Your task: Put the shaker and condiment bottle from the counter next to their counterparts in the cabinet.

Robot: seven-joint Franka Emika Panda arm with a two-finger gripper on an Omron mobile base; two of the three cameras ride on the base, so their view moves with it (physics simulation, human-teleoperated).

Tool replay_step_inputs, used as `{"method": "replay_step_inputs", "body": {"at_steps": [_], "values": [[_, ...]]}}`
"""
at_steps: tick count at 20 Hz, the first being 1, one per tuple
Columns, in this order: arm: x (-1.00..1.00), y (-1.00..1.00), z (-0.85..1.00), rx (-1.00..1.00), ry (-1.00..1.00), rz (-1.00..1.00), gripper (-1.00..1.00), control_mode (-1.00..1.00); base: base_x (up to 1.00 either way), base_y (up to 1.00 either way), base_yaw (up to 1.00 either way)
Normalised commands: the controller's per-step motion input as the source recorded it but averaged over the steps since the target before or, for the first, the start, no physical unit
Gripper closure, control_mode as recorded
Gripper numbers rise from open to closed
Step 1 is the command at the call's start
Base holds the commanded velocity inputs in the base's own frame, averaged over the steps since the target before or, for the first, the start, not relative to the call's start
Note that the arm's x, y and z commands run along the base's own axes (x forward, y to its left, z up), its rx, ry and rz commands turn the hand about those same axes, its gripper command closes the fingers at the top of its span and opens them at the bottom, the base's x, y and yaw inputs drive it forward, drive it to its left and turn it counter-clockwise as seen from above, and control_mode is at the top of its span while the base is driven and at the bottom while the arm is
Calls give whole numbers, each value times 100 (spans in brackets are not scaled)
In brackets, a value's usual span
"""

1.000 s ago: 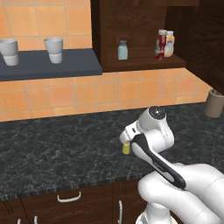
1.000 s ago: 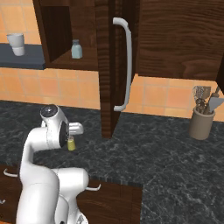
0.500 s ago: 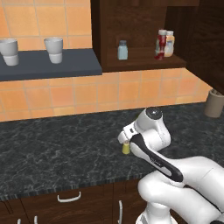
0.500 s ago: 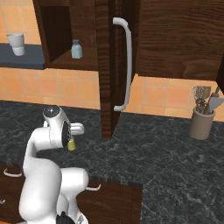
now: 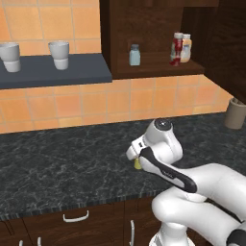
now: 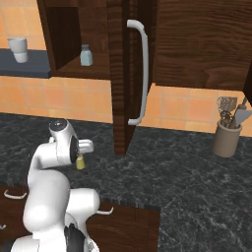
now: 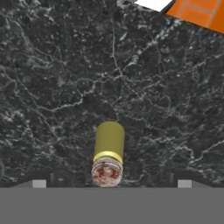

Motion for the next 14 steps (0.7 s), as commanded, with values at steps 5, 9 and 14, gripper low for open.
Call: {"method": "replay_step_inputs", "body": {"at_steps": [5,9,14], "values": [[7,0,-47,0,0,0,-100,-100,0,0,0],[4,0,-46,0,0,0,-100,-100,0,0,0],[2,0,-42,0,0,0,-100,-100,0,0,0]]}}
